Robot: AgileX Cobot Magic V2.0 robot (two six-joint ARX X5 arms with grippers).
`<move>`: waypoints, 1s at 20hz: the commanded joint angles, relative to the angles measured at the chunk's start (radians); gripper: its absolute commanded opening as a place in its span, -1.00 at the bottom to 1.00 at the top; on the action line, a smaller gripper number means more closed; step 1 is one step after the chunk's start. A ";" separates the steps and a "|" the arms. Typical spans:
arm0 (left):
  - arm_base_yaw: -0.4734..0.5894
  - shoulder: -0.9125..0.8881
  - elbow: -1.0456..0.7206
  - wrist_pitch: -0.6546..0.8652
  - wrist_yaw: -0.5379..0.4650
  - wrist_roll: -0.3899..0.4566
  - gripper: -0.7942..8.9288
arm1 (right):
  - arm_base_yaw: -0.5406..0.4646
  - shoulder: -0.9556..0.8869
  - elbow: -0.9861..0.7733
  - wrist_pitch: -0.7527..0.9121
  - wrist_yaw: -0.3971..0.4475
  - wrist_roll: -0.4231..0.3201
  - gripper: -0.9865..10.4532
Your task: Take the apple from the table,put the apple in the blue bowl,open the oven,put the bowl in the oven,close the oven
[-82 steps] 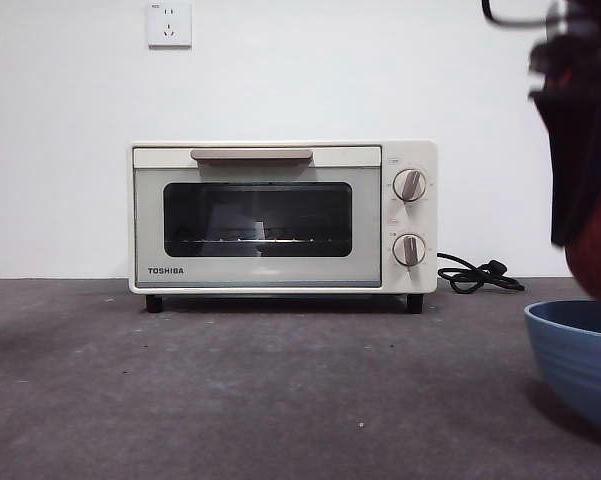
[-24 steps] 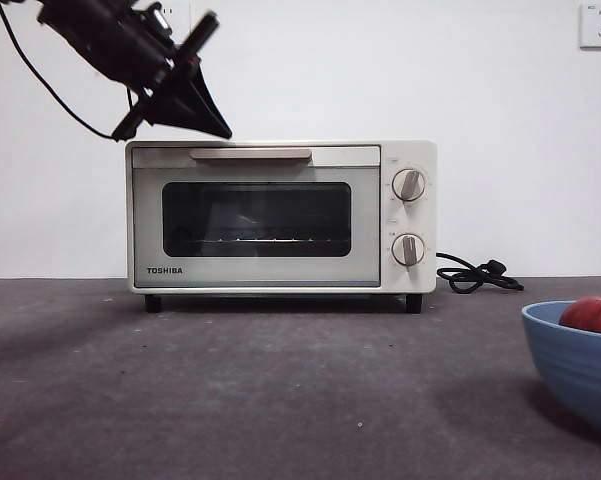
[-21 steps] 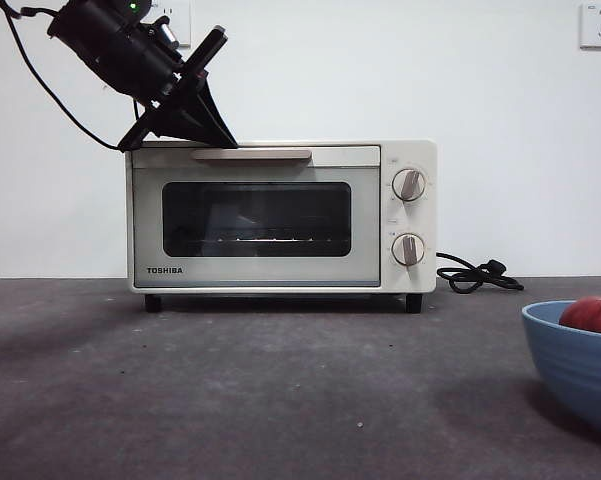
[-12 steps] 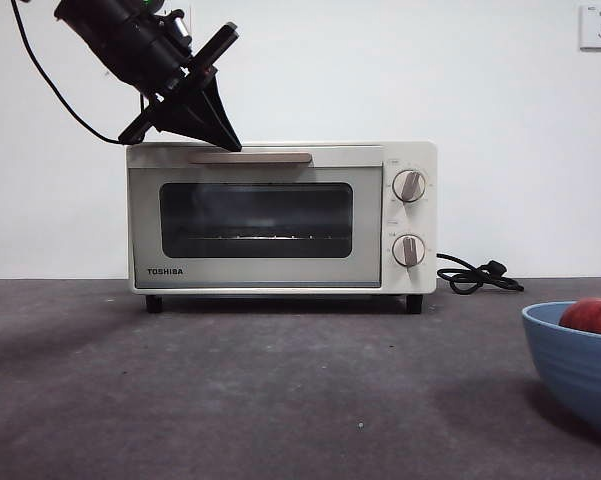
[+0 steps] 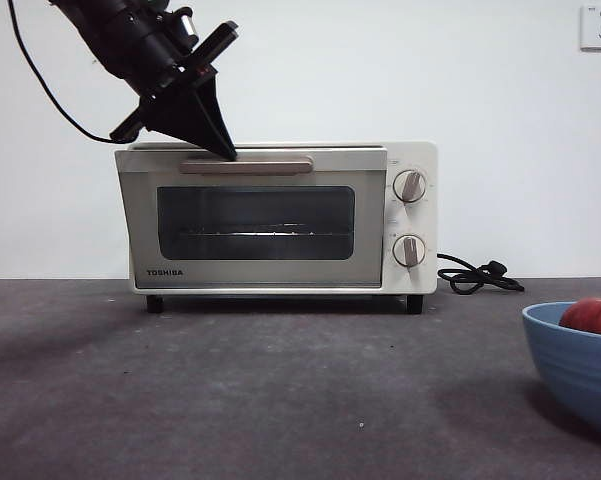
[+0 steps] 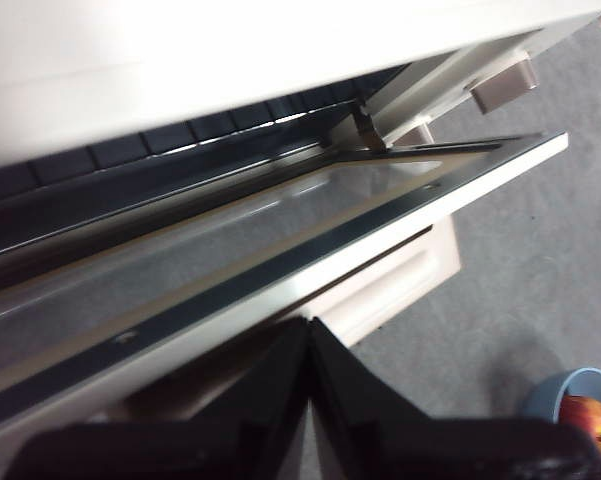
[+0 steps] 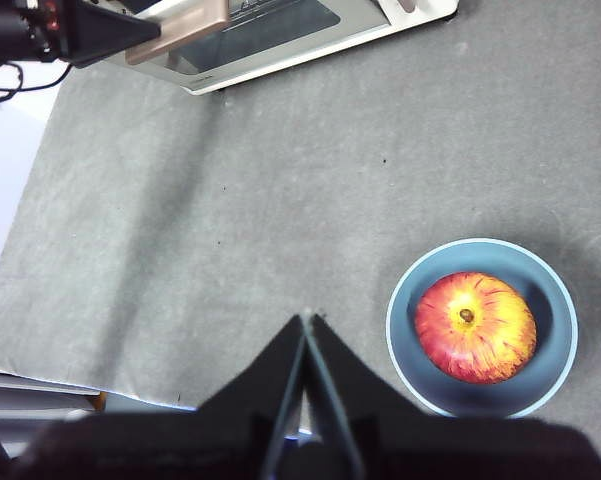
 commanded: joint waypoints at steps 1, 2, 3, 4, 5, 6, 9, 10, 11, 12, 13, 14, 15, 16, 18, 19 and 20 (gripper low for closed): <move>0.006 -0.032 -0.102 0.039 -0.071 0.015 -0.85 | 0.001 -0.003 0.001 0.008 0.001 -0.001 -0.83; 0.006 -0.062 -0.153 0.071 -0.070 0.014 -0.85 | 0.001 -0.003 0.001 0.009 0.001 -0.002 -0.83; 0.006 -0.092 -0.212 0.108 -0.070 0.007 -0.85 | 0.001 -0.003 0.001 0.009 0.001 -0.002 -0.83; 0.006 -0.121 -0.274 0.151 -0.070 -0.001 -0.85 | 0.001 -0.003 0.001 0.009 0.000 -0.002 -0.83; 0.005 -0.146 -0.337 0.195 -0.064 -0.018 -0.85 | 0.001 -0.003 0.001 0.009 0.001 -0.004 -0.83; 0.001 -0.167 -0.394 0.240 -0.062 -0.039 -0.85 | 0.001 -0.003 0.001 0.009 0.001 -0.004 -0.83; -0.007 -0.225 -0.508 0.312 -0.060 -0.061 -0.85 | 0.001 -0.003 0.001 0.009 0.001 -0.006 -0.83; -0.010 -0.242 -0.530 0.316 -0.064 -0.061 -0.85 | 0.001 -0.002 0.001 0.010 0.001 -0.009 -0.83; -0.012 -0.257 -0.551 0.327 -0.063 -0.061 -0.85 | 0.001 -0.002 0.001 0.010 0.001 -0.012 -0.83; -0.013 -0.270 -0.567 0.336 -0.063 -0.065 -0.85 | 0.001 -0.002 0.001 0.010 0.001 -0.012 -0.83; -0.013 -0.279 -0.576 0.335 -0.064 -0.064 -0.85 | 0.001 -0.002 0.001 0.010 0.001 -0.012 -0.83; -0.013 -0.283 -0.581 0.335 -0.063 -0.064 -0.85 | 0.001 -0.002 0.001 0.010 0.001 -0.012 -0.83; -0.013 -0.287 -0.584 0.333 -0.063 -0.064 -0.85 | 0.001 -0.002 0.001 0.010 0.002 -0.012 -0.83; -0.018 -0.287 -0.586 0.328 -0.063 -0.064 -0.85 | 0.001 -0.002 0.001 0.009 0.005 -0.012 -0.83; -0.030 -0.287 -0.590 0.325 -0.063 -0.062 -0.85 | 0.001 -0.002 0.001 0.006 0.010 -0.012 -0.83; -0.039 -0.287 -0.595 0.329 -0.064 -0.060 -0.85 | 0.001 -0.002 0.001 0.004 0.015 -0.012 -0.83; -0.050 -0.287 -0.603 0.338 -0.067 -0.060 -0.85 | 0.001 -0.002 0.001 0.003 0.017 -0.012 -0.83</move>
